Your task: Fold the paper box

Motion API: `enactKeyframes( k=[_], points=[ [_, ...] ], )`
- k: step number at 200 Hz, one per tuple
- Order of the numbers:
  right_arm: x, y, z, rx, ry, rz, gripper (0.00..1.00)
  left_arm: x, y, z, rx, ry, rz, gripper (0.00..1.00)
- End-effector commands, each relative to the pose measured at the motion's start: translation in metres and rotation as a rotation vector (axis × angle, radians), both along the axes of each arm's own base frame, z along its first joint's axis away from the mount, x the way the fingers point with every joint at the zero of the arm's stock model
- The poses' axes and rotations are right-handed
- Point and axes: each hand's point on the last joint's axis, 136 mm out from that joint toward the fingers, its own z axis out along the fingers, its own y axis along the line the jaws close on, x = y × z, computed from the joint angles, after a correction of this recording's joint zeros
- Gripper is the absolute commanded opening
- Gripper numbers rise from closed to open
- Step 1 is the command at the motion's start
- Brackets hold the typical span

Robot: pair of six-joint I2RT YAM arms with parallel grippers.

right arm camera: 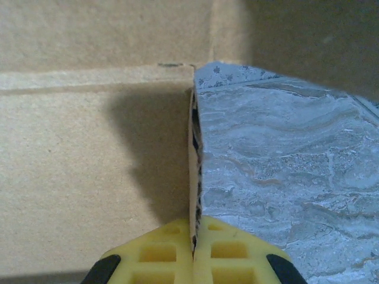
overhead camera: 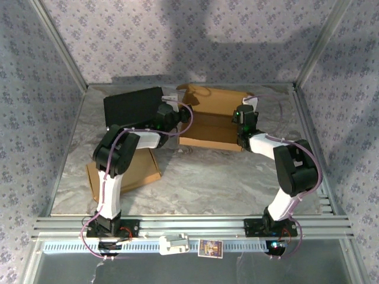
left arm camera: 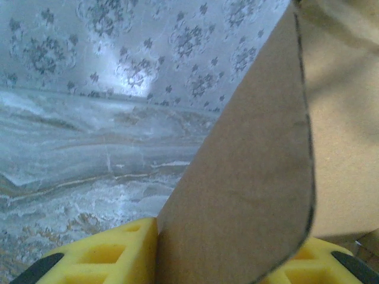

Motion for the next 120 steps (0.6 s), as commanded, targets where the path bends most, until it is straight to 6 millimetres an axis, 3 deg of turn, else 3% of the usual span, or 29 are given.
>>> enactKeyframes(
  k=[1, 28, 88, 120],
  points=[
    [0.001, 0.008, -0.014, 0.005, 0.052, 0.014, 0.0, -0.009, -0.016, 0.012, -0.022, 0.042, -0.068, 0.39],
    [0.002, 0.009, -0.016, 0.013, 0.059, 0.012, 0.0, -0.007, -0.013, 0.007, -0.063, 0.078, -0.053, 0.39],
    [-0.001, 0.003, -0.008, 0.02, 0.053, -0.004, 0.0, 0.005, -0.014, 0.033, 0.017, 0.08, -0.044, 0.35],
    [0.001, 0.0, 0.0, 0.039, 0.06, -0.004, 0.0, 0.008, -0.015, 0.037, 0.022, 0.109, -0.052, 0.34]
  ],
)
